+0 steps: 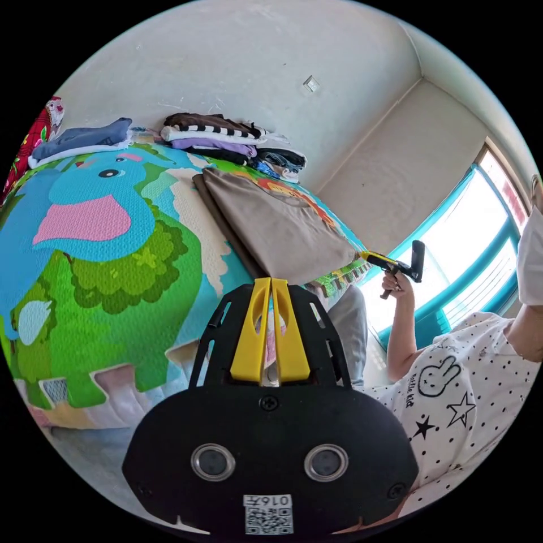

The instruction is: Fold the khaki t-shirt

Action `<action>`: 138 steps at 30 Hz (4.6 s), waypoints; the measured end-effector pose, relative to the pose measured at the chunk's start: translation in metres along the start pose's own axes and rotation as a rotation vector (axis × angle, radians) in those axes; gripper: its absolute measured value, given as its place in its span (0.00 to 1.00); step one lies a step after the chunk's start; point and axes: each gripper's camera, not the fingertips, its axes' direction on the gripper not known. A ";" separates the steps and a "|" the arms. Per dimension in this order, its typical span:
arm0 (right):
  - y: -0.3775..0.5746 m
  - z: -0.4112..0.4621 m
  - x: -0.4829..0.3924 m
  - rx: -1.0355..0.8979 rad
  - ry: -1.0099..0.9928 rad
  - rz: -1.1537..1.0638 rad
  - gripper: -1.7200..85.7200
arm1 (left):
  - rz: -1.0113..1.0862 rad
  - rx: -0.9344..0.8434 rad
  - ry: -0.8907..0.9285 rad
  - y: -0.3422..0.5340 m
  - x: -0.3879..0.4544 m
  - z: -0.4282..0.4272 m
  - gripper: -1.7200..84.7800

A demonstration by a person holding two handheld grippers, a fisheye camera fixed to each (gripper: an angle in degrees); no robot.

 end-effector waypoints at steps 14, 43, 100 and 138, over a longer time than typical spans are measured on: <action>-0.291 0.219 -0.234 0.000 -0.278 -0.842 0.14 | 0.069 -0.011 -0.020 0.049 -0.002 -0.017 0.01; -0.505 0.500 -0.334 -0.504 -0.443 -0.887 0.02 | 0.148 0.084 0.055 0.097 -0.040 -0.045 0.01; -0.401 0.370 -0.031 -0.336 -0.190 -0.472 0.11 | 0.309 -0.273 -0.385 -0.259 -0.039 0.037 0.01; -0.179 0.232 -0.126 -0.038 -0.066 -0.477 0.06 | 0.205 -0.169 -0.253 -0.348 -0.109 -0.036 0.01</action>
